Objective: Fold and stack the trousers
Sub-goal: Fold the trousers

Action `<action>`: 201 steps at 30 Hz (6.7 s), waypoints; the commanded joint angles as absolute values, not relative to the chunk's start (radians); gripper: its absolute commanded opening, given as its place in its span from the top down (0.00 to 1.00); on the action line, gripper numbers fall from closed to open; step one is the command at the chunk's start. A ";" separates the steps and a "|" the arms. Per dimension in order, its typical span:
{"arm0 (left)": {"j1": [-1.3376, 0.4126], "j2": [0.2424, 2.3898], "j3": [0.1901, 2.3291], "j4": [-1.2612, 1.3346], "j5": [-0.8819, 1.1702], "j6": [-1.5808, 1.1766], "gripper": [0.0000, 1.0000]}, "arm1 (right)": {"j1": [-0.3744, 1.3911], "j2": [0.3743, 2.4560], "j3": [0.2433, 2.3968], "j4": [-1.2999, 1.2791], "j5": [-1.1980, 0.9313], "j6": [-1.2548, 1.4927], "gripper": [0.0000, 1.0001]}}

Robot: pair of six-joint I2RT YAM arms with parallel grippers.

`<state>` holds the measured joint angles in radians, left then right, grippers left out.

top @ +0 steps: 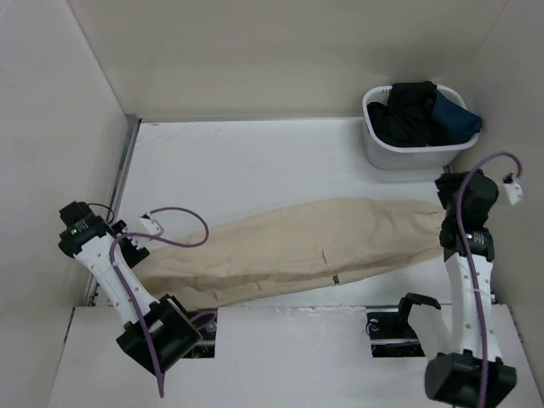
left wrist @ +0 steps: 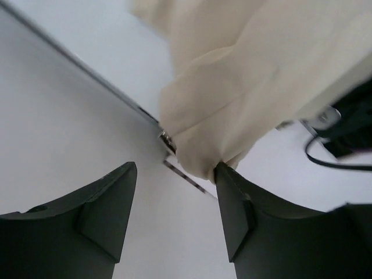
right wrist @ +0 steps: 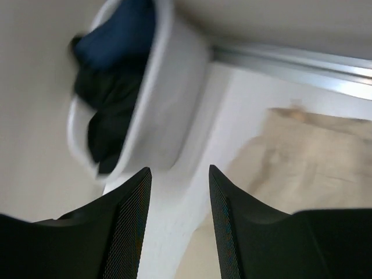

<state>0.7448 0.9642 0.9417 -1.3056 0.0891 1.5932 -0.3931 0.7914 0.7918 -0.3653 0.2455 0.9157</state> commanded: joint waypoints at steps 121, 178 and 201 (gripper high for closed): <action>0.352 1.942 1.730 -0.666 0.422 0.454 0.99 | -0.492 1.094 0.468 -0.279 0.069 1.072 0.58; 0.498 1.944 1.417 -0.588 0.218 0.206 0.49 | -0.263 1.293 0.580 -0.175 0.164 1.029 0.84; 0.525 1.821 1.474 -0.681 0.270 0.236 0.99 | -0.263 1.364 0.584 -0.144 0.160 0.994 0.68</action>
